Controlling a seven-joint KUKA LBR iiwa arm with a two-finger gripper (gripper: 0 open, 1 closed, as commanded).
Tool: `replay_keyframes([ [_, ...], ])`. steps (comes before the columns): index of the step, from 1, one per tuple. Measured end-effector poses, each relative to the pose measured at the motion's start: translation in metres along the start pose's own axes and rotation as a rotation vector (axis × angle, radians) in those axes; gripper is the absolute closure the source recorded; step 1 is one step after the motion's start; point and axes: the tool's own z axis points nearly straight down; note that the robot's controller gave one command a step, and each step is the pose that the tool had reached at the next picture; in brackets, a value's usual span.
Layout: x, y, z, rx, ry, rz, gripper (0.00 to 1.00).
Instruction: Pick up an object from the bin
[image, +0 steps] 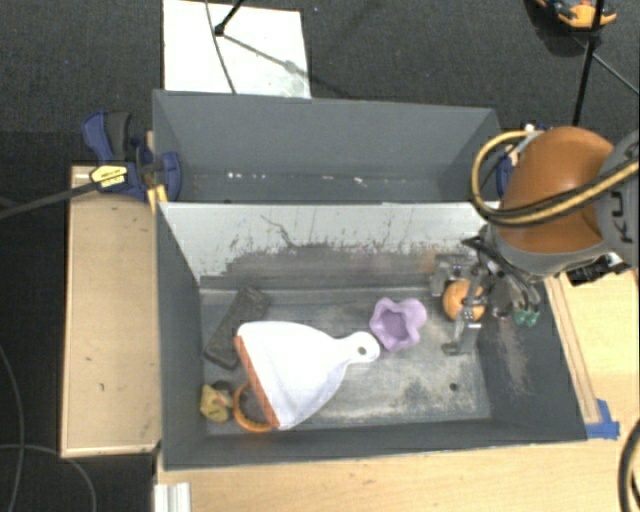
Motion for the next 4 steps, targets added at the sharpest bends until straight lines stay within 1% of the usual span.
replay_keyframes([
  [1,-0.002,0.0,-0.005,0.001,-0.008,-0.001,0.0],
  [2,-0.01,0.019,0.021,0.003,-0.013,-0.045,0.0],
  [3,-0.023,0.032,0.047,0.0,-0.01,-0.143,0.0],
  [4,-0.026,0.046,0.066,0.0,-0.008,-0.001,0.0],
])
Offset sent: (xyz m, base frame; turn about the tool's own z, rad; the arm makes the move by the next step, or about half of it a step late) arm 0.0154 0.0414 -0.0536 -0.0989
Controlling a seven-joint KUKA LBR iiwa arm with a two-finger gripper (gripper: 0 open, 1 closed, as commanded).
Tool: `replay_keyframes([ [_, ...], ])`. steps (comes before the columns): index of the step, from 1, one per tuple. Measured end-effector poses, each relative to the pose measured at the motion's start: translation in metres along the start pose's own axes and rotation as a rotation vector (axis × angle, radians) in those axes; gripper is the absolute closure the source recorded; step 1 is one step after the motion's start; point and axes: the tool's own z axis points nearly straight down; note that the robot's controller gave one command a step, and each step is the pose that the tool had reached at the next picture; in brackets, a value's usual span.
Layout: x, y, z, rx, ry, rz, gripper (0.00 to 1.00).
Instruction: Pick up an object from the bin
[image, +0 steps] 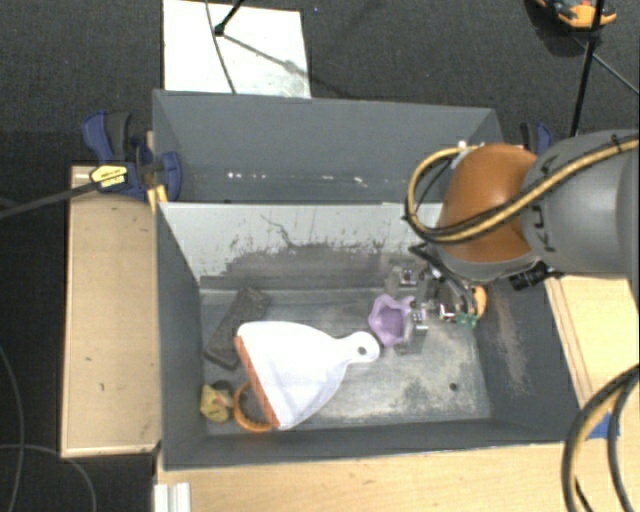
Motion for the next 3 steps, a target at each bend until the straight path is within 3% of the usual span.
replay_keyframes([
  [1,-0.009,-0.006,0.03,-0.001,0.0,-0.056,1.0],
  [2,-0.009,-0.006,0.03,-0.001,0.0,-0.057,1.0],
  [3,0.019,-0.011,-0.144,0.001,-0.003,-0.066,1.0],
])
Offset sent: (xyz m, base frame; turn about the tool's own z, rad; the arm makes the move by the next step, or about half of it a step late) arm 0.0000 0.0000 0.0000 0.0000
